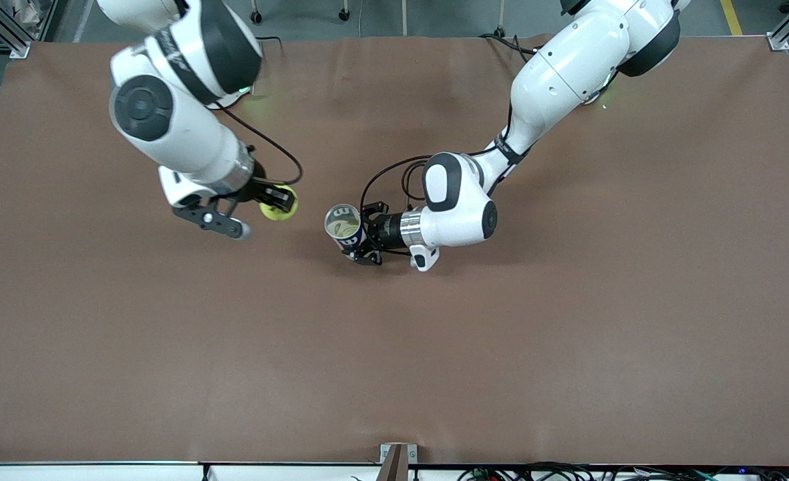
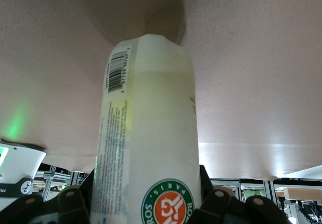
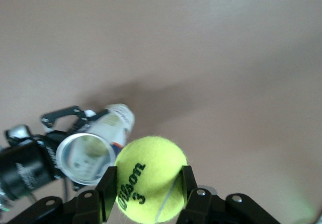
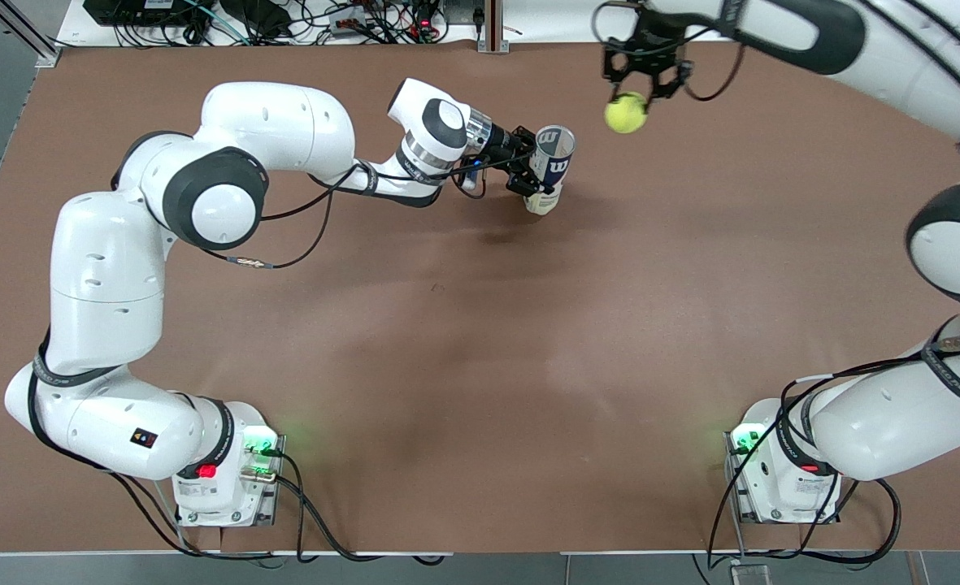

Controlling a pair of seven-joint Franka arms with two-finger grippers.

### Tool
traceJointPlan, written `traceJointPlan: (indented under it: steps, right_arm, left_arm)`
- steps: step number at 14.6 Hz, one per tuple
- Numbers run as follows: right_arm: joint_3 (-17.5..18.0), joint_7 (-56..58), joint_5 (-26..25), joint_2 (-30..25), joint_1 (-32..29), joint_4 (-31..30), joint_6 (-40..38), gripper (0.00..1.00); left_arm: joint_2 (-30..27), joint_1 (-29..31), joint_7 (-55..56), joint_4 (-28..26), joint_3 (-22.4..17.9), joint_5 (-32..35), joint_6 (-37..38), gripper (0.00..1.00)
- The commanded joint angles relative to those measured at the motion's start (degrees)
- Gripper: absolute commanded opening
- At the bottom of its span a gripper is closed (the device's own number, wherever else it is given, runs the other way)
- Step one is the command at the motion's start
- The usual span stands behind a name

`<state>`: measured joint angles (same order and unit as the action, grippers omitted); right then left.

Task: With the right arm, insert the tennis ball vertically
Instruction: 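Carry the Wilson ball with the right gripper over the can opening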

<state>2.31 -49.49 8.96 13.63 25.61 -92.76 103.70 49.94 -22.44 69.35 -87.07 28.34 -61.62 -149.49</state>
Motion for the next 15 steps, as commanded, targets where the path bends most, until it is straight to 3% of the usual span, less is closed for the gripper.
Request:
traceJointPlan:
  steps: [1, 4, 12, 15]
  right_arm:
    - [-0.73, -5.07, 0.89, 4.29, 2.59, 2.85, 3.68, 0.25]
    - [-0.73, -7.63, 0.88, 5.79, 4.88, 2.85, 7.47, 0.25]
    - [-0.73, -10.54, 0.45, 8.08, 7.78, 3.99, 8.00, 0.26]
    - [-0.73, -10.45, 0.18, 8.08, 7.78, 3.99, 8.00, 0.31]
  left_arm:
    - [0.25, -0.41, -1.76, 0.41, 0.14, -1.66, -1.07, 0.75]
    - [0.34, -0.59, -1.76, 0.41, 0.05, -1.57, -1.07, 0.75]
    - [0.69, -1.38, -2.11, 0.41, 0.05, -1.57, -2.39, 0.75]
    - [0.69, -1.38, -2.11, 0.32, 0.05, -1.57, -2.39, 0.75]
